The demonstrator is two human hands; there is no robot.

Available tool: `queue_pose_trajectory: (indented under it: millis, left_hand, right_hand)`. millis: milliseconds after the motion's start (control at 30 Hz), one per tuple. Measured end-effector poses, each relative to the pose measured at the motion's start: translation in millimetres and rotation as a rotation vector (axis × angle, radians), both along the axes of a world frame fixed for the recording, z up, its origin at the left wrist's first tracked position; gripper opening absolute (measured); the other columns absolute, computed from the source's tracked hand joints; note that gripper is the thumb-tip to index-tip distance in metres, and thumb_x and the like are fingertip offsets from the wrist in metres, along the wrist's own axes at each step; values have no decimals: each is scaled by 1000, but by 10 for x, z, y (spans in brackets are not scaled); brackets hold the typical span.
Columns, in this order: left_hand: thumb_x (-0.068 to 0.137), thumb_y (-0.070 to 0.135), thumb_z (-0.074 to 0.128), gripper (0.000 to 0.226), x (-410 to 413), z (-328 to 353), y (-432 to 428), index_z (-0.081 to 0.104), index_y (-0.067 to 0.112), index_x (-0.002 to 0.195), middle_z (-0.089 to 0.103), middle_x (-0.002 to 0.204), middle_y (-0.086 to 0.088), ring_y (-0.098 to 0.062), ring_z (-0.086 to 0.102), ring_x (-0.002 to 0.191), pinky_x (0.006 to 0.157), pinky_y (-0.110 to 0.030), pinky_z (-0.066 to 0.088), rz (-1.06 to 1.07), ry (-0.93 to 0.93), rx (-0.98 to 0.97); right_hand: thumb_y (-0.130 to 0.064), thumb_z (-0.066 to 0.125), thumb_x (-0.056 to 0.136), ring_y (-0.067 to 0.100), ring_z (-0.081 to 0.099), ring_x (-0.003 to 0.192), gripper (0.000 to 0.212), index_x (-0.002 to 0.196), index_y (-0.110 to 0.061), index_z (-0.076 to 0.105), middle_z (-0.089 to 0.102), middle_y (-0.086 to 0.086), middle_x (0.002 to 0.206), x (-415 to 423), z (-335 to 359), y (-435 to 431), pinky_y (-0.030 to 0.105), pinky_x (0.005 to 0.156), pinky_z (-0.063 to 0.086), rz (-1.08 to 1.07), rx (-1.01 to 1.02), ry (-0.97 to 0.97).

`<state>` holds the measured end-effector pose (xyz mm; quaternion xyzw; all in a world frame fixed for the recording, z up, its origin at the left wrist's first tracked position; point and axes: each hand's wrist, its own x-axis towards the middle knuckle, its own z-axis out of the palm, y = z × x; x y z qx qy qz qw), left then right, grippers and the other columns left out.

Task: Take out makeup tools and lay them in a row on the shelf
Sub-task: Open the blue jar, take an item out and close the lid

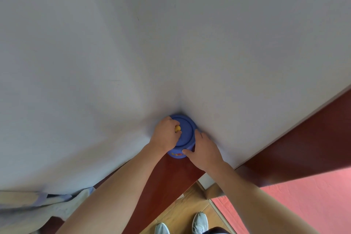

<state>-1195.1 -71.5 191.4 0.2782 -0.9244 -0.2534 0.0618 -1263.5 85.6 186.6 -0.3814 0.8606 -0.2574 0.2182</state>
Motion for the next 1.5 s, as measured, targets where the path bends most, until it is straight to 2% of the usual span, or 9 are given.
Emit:
queue_pose_trajectory:
  millis: [133,367,600,700,933,1100,1233,1400,1500]
  left_hand:
    - [84,11,62,34,-1,9,8,41,18,57,44,70,0,-18,47,67,62,-30,32,6,9,10]
    - [85,13,64,15,19,-28,13,61,6,72,53,82,-6,-19,51,73,66,-31,40,-2,37,0]
    - [84,16,67,10,38,4,27,67,6,83,56,87,-8,-22,54,78,72,-34,45,-3,52,5]
    - [83,16,68,10,54,50,42,65,6,82,52,87,-5,-21,52,77,72,-33,44,-2,48,17]
    - [85,20,69,17,112,104,47,69,7,96,51,93,-2,-22,55,83,72,-26,38,25,30,23]
    - [87,26,69,39,158,140,71,66,13,124,59,118,-7,-24,59,105,87,-33,48,57,5,26]
    - [88,30,68,44,230,175,85,62,16,129,58,125,-3,-21,53,116,91,-31,46,75,-4,4]
    - [90,34,67,51,412,272,112,56,15,136,57,131,-5,-24,51,121,101,-34,43,93,7,-29]
    - [92,36,64,51,591,333,111,54,15,138,56,133,-5,-26,51,121,102,-37,43,102,-13,-69]
  right_hand:
    - [-43,71,84,21,47,126,85,149,-11,27,45,6,141,-8,-29,6,28,100,41,-9,-21,-7]
    - [-41,73,81,19,50,119,79,145,-14,34,49,4,133,-24,-66,16,22,91,39,-15,-51,-8]
    - [-42,74,80,18,51,118,78,143,-15,37,51,3,131,-32,-91,24,23,92,41,-19,-67,-14]
    - [-42,75,78,16,50,116,74,139,-17,40,52,0,128,-32,-99,22,22,89,40,-21,-79,-10]
    - [-40,76,78,17,50,116,74,138,-15,41,53,2,128,-12,-102,26,24,90,42,-23,-87,-9]
    - [-42,75,78,18,50,117,79,142,-14,38,52,3,131,-17,-89,27,26,93,43,-14,-79,-15]
    - [-44,74,79,19,49,119,82,145,-14,35,50,4,133,-10,-69,26,29,95,45,9,-79,10]
    - [-49,68,83,23,49,118,81,146,-12,33,48,8,133,15,17,45,33,95,46,53,-50,82]
    - [-51,59,89,25,40,129,81,150,-9,26,39,11,143,23,133,65,34,103,40,106,2,146]
